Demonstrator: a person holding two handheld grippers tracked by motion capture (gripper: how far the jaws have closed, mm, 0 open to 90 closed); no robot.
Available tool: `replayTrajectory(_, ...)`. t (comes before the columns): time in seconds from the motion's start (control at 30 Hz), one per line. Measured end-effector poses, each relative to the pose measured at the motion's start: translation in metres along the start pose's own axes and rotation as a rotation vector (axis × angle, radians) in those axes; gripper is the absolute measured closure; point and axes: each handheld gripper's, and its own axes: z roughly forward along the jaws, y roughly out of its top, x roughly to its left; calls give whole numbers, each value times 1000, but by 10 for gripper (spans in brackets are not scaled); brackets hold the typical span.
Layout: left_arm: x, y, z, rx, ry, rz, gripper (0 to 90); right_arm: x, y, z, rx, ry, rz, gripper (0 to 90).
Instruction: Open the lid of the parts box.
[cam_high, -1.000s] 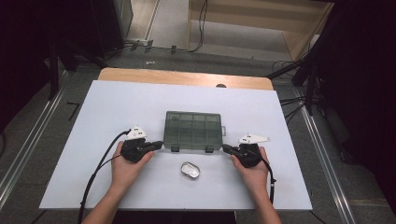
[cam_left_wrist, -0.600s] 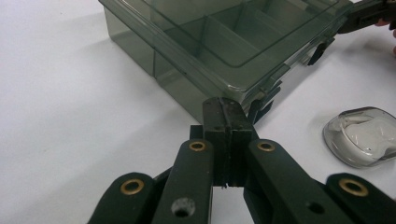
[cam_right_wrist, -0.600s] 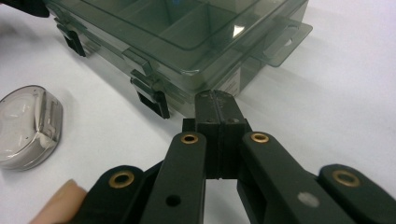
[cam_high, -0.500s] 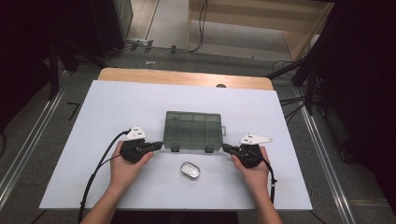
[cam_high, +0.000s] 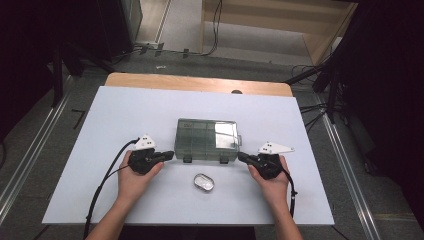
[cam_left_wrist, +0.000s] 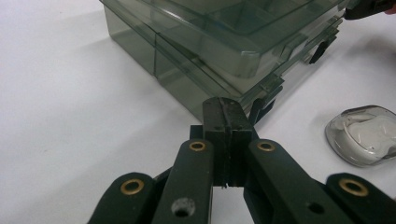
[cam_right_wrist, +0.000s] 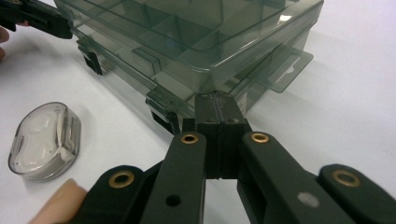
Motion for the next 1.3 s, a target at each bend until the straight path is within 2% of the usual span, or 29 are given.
replayTrajectory(0.27,-5,6,-4,-73,-19,5,894,4,3,1,-12,-5,-9,881)
replayTrajectory(0.37,-6,6,-1,-87,-25,-10,894,6,5,1,-20,-9,-7,880)
replayTrajectory(0.47,-9,9,0,-96,-31,-6,894,8,6,1,-27,-21,-9,881)
replayTrajectory(0.57,-12,16,1,-112,-31,6,894,8,7,0,-37,-40,12,882)
replayTrajectory(0.67,-12,22,0,-132,-32,8,895,8,9,1,-47,-37,34,882)
replayTrajectory(0.8,-10,29,1,-159,-26,7,894,7,16,0,-77,-22,61,882)
replayTrajectory(0.97,-6,39,1,-189,-16,2,894,7,25,0,-88,-25,49,881)
replayTrajectory(1.1,-2,46,1,-231,-17,-17,894,6,34,-1,-98,-41,35,878)
replayTrajectory(1.23,2,53,2,-273,-30,-50,894,4,41,-4,-119,-41,37,840)
replayTrajectory(1.3,3,57,3,-278,-19,-45,895,4,44,-7,-134,-36,33,794)
